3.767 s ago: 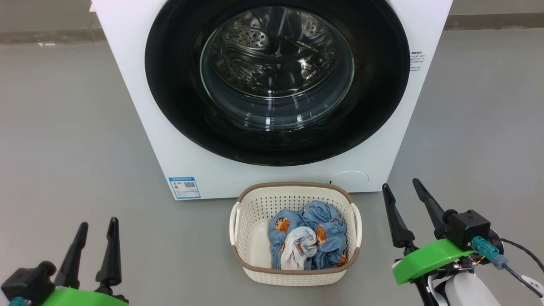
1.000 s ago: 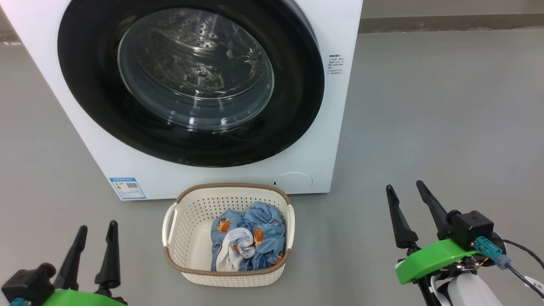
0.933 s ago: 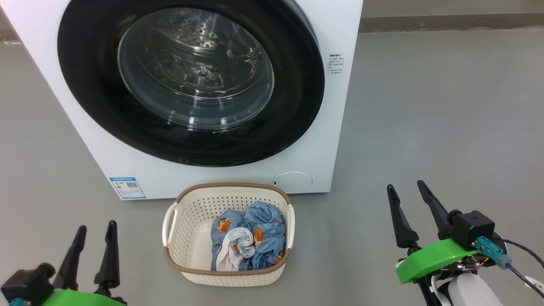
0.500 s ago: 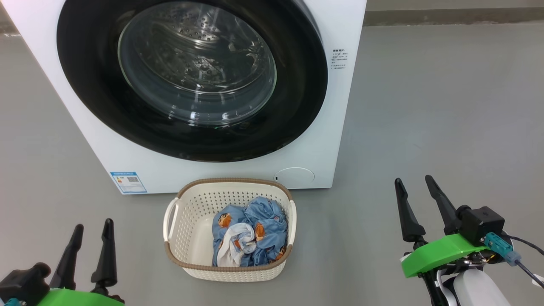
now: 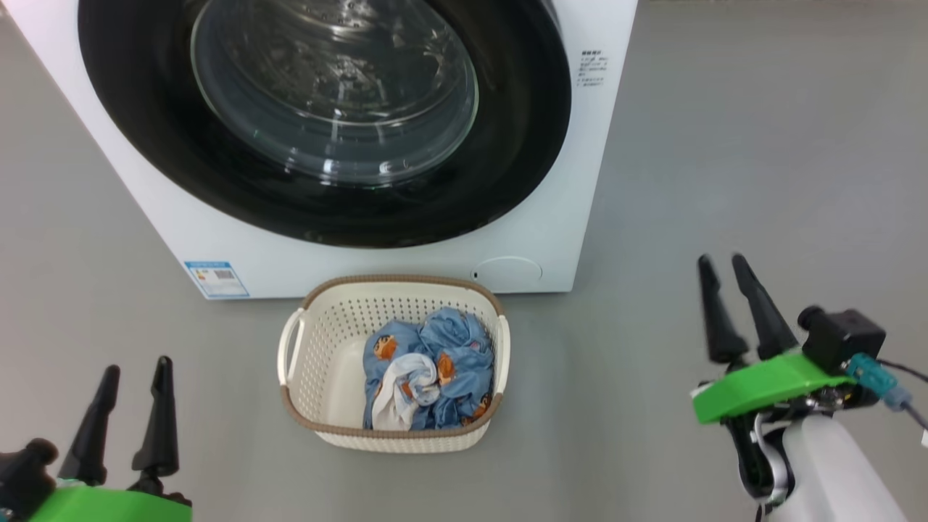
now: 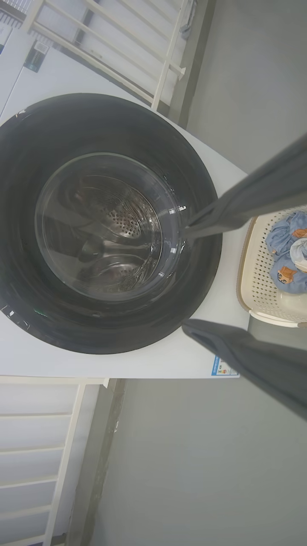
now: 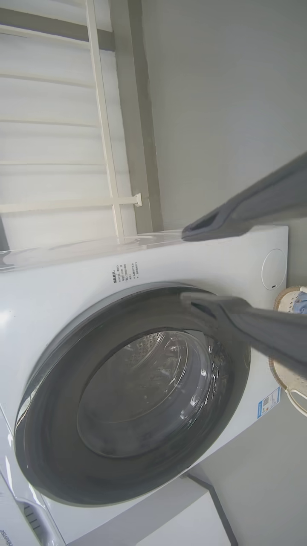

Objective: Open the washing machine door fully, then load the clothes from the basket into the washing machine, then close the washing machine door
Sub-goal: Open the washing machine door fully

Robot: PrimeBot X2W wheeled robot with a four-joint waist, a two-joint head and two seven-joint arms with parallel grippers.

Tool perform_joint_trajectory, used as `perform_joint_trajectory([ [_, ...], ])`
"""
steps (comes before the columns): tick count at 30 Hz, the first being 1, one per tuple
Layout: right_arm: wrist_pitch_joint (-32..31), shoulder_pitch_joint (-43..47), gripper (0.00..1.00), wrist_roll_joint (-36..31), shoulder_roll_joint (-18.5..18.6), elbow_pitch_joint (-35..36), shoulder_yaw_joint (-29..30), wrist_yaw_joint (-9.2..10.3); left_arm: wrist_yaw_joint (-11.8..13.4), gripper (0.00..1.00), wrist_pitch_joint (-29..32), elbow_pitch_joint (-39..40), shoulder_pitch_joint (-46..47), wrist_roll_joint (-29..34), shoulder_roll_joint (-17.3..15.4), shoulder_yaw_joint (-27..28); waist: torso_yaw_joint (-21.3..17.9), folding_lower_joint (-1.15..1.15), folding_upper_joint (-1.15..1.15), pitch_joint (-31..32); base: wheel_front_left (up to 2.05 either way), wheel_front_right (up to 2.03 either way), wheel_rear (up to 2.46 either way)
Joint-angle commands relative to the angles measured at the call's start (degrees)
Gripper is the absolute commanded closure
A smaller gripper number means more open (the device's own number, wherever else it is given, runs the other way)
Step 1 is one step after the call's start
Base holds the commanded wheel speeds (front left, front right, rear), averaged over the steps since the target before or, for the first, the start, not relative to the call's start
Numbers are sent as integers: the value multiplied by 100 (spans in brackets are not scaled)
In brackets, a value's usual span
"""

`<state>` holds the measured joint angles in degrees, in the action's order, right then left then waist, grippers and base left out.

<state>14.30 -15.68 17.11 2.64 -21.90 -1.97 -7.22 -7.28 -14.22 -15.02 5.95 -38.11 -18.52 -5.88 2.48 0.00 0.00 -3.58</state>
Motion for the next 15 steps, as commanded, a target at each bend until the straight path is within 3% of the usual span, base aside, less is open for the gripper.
perform_joint_trajectory([
  [1,70,-300,100,141,23,140,-105,-26,-21,0,-78,214,232,-113,-241,228,37,0,0,-158,0,0,0],
  [7,70,-581,100,1032,23,-4,109,-26,-21,0,-78,362,276,-283,-411,140,132,0,0,-402,0,0,0],
  [15,70,-969,100,1625,23,-308,316,-26,-21,0,-78,461,305,-439,-540,16,256,0,0,-554,0,0,0],
])
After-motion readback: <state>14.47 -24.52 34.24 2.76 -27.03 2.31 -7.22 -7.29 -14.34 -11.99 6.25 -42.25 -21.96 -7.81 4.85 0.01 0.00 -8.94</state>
